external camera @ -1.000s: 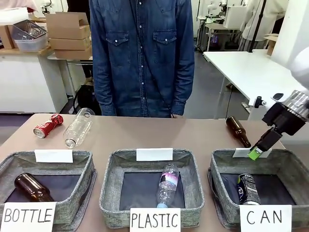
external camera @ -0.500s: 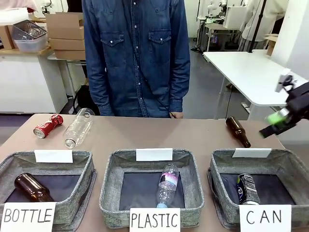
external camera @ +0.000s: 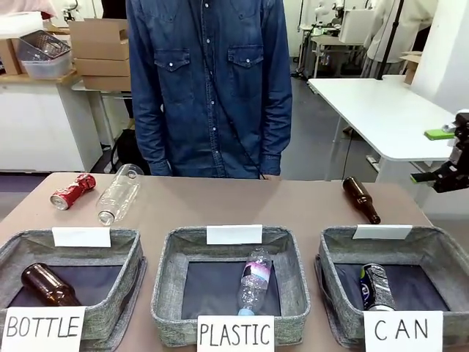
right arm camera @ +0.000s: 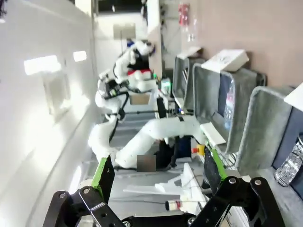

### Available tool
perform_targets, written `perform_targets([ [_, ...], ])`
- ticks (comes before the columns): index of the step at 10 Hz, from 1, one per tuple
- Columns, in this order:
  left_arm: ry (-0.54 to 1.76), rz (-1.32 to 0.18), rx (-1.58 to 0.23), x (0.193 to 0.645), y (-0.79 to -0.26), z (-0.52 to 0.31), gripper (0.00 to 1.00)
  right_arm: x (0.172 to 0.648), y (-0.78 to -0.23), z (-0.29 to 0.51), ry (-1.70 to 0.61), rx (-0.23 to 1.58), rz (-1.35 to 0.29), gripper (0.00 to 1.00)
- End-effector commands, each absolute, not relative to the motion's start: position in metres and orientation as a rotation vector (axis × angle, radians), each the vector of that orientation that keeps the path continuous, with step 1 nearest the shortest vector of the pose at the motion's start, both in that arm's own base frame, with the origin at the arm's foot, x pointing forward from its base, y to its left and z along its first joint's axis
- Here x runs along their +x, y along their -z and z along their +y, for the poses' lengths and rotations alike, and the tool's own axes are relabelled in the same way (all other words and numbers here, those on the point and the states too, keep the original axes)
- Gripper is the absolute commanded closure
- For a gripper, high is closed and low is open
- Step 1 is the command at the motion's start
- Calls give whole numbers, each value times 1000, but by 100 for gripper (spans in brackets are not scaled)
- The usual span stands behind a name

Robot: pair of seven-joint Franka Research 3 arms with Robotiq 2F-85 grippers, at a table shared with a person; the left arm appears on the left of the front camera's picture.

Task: Sort the can waste into the basket.
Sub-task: Pick up the can waste from the table and place it in the right Fabric basket.

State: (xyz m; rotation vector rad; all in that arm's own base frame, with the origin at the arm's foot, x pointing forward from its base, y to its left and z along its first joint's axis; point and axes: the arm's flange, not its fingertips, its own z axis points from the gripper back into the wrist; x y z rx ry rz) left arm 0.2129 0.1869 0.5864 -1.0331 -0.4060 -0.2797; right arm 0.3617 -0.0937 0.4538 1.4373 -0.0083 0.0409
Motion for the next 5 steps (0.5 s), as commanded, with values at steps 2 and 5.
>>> perform_targets([
  [2,261,-416,-1042,215,-589,183,0,349,-462,-85,-174,1408,3,0],
  [5,261,-416,-1042,215,-589,183,0,349,-462,-85,-174,1408,3,0],
])
